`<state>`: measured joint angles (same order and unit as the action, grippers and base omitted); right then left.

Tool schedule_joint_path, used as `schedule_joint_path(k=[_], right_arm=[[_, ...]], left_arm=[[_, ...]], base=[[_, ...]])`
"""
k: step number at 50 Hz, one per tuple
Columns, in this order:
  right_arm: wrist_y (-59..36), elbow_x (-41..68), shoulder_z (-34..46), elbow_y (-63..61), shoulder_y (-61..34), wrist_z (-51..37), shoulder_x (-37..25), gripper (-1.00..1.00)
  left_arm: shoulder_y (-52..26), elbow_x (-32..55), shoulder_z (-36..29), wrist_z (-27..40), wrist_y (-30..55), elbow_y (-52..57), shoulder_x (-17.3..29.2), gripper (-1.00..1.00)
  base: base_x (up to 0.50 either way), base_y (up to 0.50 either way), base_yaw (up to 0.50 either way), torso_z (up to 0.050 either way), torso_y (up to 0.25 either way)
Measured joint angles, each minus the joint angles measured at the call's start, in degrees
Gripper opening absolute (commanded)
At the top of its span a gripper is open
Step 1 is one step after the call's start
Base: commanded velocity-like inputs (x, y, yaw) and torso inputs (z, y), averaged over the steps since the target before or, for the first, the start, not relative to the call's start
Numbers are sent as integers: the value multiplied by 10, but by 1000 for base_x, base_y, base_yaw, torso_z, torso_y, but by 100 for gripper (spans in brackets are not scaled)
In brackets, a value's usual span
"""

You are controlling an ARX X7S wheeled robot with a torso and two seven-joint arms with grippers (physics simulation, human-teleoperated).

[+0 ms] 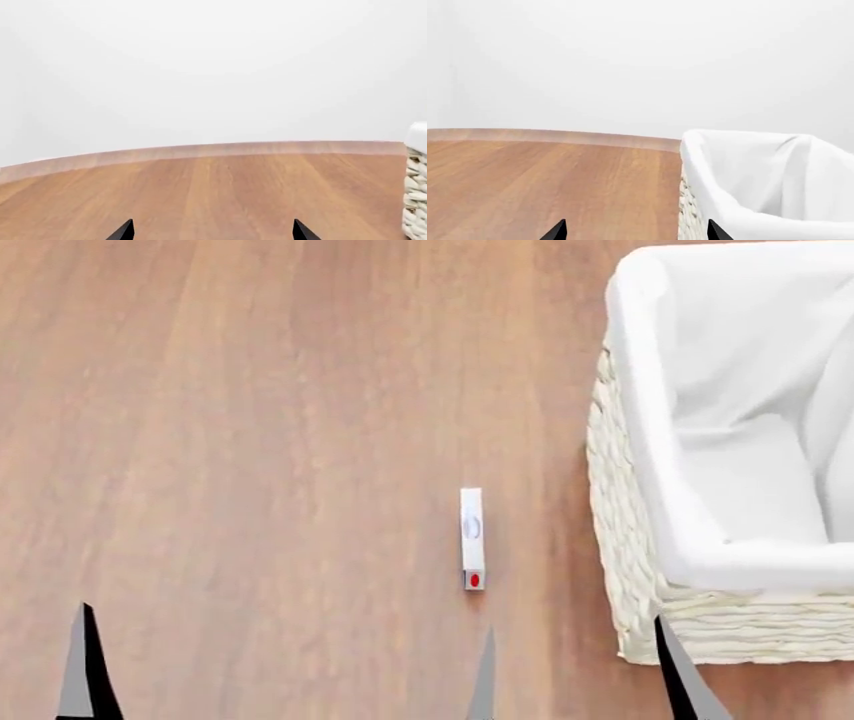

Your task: Pick up the alphabet soup and the cream cheese box, and put them in the basket.

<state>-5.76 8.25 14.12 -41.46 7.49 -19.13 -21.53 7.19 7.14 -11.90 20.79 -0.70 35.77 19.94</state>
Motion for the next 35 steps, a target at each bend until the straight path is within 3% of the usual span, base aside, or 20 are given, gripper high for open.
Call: schedule_joint_path(k=[12, 35], right_arm=[[-13, 2, 0, -7, -6, -4, -3, 100], [-28, -2, 7, -13, -12, -9, -8, 100]], left_arm=[[2, 10, 1, 1, -7, 4, 2, 100], [3, 21, 0, 1, -14, 4, 6, 100]], base=[[0, 0, -12, 0, 0], [0, 0, -224, 0, 0]])
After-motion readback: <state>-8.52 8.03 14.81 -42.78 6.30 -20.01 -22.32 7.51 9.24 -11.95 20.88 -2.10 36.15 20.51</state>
